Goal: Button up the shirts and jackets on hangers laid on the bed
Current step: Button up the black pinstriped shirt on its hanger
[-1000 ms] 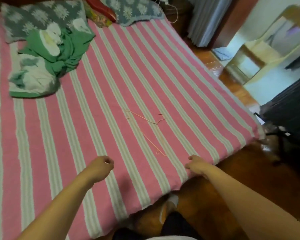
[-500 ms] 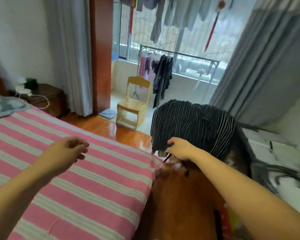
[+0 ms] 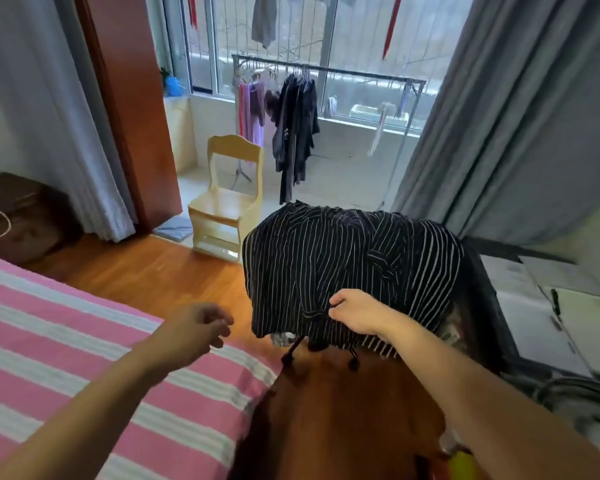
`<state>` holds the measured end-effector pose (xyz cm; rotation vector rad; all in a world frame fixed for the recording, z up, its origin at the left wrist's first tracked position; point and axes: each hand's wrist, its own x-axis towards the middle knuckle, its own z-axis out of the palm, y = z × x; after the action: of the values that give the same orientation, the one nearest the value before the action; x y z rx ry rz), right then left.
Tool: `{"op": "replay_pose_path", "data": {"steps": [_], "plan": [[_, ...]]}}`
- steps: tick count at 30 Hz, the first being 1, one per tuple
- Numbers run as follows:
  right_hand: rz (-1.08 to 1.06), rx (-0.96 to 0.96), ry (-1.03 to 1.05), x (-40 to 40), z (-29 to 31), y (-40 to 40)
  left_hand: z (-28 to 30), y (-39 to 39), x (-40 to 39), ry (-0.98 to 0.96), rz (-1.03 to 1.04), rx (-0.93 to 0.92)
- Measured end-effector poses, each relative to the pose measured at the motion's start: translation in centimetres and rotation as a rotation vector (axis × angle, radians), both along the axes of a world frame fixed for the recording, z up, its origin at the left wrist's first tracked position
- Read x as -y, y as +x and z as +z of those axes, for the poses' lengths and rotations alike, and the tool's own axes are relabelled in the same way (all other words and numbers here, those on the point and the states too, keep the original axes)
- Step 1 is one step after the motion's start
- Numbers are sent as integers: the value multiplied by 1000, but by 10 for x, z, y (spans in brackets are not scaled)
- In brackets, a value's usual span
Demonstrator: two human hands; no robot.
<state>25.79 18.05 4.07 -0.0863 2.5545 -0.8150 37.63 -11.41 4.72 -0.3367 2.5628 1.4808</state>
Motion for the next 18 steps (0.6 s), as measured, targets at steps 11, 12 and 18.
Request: {"op": "replay_pose_path", "data": {"steps": [11, 12, 18], "plan": [[-287, -59, -11, -128, -13, -140, -29, -225, -99, -99, -193, -17], [-286, -65, -3, -131, -11, -154, -32, -245, -101, -143, -208, -33], [-314, -116, 46, -131, 8, -241, -34, -394, -129, -322, -60, -202]]}}
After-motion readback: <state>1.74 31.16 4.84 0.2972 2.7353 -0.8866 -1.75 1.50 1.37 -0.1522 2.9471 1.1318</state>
